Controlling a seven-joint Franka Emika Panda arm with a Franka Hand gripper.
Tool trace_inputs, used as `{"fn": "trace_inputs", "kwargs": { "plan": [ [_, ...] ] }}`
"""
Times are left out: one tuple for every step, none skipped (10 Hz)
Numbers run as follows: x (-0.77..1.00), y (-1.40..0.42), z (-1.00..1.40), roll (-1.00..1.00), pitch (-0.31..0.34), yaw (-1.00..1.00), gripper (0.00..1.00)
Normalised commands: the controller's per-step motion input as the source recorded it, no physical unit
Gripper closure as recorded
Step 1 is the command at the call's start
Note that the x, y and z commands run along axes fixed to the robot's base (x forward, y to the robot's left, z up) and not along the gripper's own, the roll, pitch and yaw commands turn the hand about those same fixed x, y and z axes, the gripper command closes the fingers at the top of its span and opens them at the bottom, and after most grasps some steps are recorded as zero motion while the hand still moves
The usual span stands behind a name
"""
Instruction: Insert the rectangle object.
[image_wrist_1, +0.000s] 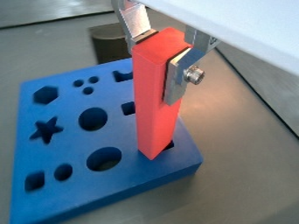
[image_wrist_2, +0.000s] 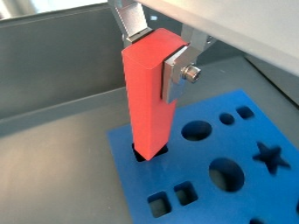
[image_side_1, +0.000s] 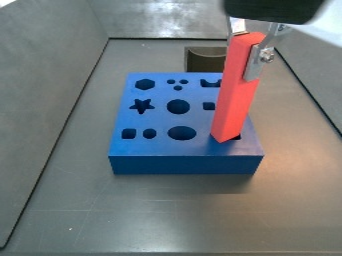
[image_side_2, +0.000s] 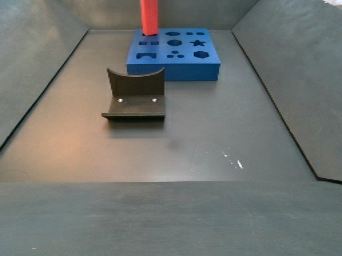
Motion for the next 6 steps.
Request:
{"fn": "trace_inputs", "kwargs": {
  "plan": [
    [0.0,0.0,-0.08,0.02,0.0,-1.0,1.0],
    [0.0,0.0,-0.08,0.02,0.0,-1.0,1.0],
    [0.0,0.0,-0.09,0.02,0.0,-1.0,1.0],
    [0.0,0.0,-0.11,0.03,0.0,-1.0,1.0],
    [0.06,0.0,-0.19,0.07,0.0,-0.95,1.0],
    [0.33,0.0,-0.28,0.0,0.041,-0.39,1.0]
  ]
}}
